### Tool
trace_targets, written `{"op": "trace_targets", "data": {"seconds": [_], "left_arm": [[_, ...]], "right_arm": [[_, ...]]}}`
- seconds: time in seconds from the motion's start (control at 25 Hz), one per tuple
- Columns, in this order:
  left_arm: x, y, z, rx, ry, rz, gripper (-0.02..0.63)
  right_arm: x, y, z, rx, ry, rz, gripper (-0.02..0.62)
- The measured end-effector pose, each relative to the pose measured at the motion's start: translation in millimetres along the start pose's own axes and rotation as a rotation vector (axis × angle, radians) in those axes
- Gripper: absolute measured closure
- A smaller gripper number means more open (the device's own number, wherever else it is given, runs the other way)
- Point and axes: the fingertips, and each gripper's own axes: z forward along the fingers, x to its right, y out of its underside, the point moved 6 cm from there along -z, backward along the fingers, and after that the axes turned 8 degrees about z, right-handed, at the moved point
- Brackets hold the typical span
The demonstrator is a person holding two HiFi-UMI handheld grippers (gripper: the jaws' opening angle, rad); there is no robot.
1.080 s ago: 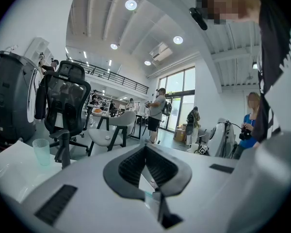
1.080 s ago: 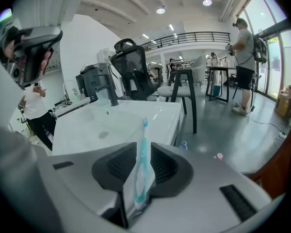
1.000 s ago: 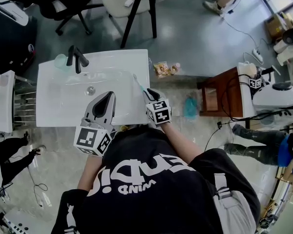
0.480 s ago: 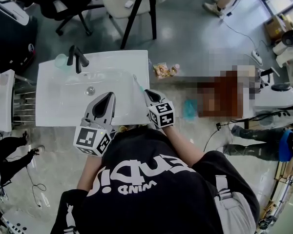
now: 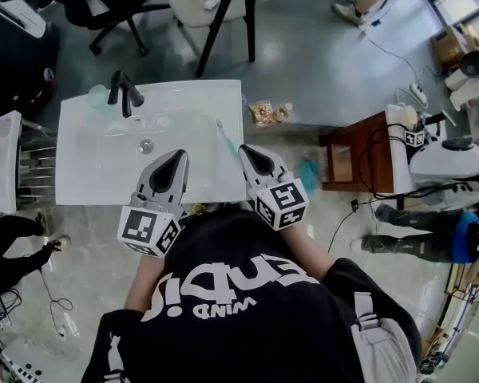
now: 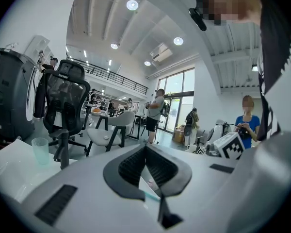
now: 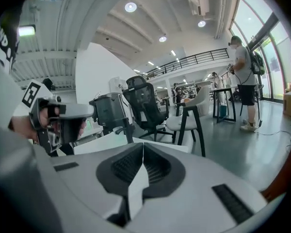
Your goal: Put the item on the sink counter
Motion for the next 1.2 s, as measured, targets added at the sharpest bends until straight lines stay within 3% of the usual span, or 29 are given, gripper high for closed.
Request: {"op": "trace_targets", "data": {"seconds": [0.56,1.2], "left_arm": [[1,-18,2,0.048,0.005,0.043,0.586],[-4,-17,5,0.046,-0.020,0.060,0.586]], "right_arm": [[-28,-73,-37,0.214,-0.042,-0.051,0.575],[-26,-67,-28,0.225,-0.068,-0.067,0.577]]}}
